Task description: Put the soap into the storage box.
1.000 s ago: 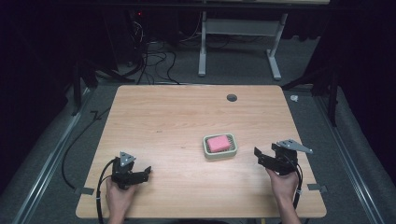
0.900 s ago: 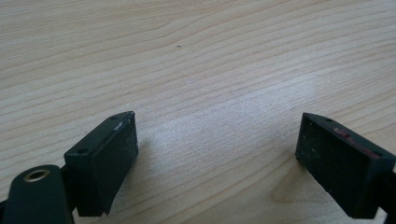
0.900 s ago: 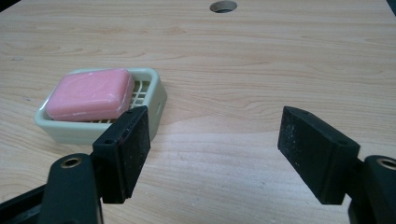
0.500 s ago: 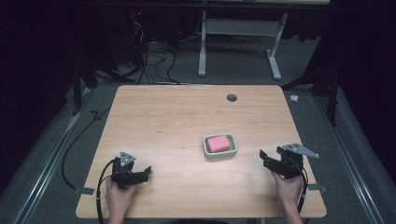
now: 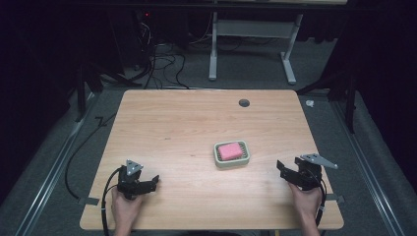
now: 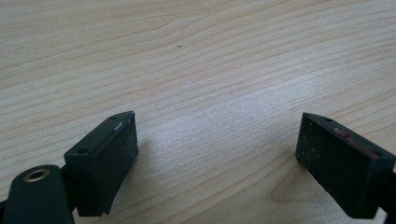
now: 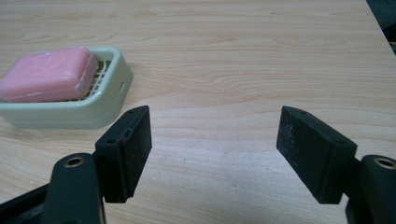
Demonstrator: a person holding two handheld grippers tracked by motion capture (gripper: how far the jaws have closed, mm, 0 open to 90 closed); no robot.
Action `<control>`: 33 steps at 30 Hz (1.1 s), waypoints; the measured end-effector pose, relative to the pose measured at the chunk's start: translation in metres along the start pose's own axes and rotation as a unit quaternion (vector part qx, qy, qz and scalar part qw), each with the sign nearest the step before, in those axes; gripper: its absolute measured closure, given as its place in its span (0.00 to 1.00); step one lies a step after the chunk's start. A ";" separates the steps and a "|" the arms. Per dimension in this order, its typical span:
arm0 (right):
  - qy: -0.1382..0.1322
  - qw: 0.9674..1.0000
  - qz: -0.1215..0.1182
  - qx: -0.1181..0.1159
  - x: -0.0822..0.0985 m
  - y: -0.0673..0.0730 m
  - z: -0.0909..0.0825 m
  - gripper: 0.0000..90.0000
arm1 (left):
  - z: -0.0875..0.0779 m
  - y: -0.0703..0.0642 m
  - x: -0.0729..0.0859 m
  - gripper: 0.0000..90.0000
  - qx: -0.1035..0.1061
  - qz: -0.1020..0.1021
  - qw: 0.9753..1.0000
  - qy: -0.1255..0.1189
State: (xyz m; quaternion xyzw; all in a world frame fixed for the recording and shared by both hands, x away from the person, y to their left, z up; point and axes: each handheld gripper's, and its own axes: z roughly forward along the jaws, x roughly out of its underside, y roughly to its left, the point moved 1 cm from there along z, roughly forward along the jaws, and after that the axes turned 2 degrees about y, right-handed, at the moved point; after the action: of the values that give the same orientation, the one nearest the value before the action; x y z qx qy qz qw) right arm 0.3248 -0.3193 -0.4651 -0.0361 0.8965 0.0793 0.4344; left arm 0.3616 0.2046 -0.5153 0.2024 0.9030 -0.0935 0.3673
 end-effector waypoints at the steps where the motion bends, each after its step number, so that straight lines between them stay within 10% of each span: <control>1: -0.001 1.000 -0.002 0.001 0.000 -0.001 0.000 0.30 | 0.000 0.000 0.000 0.15 0.000 0.000 1.000 0.000; 33: 0.044 0.998 -0.001 0.039 0.022 -0.013 0.023 0.31 | 0.000 0.000 0.000 0.15 0.000 0.000 1.000 0.000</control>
State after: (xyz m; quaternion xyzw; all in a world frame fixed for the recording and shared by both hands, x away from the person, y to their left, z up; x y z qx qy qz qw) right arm 0.3304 -0.3277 -0.4979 -0.0234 0.9172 0.0422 0.3955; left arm 0.3615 0.2046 -0.5153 0.2023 0.9030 -0.0936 0.3673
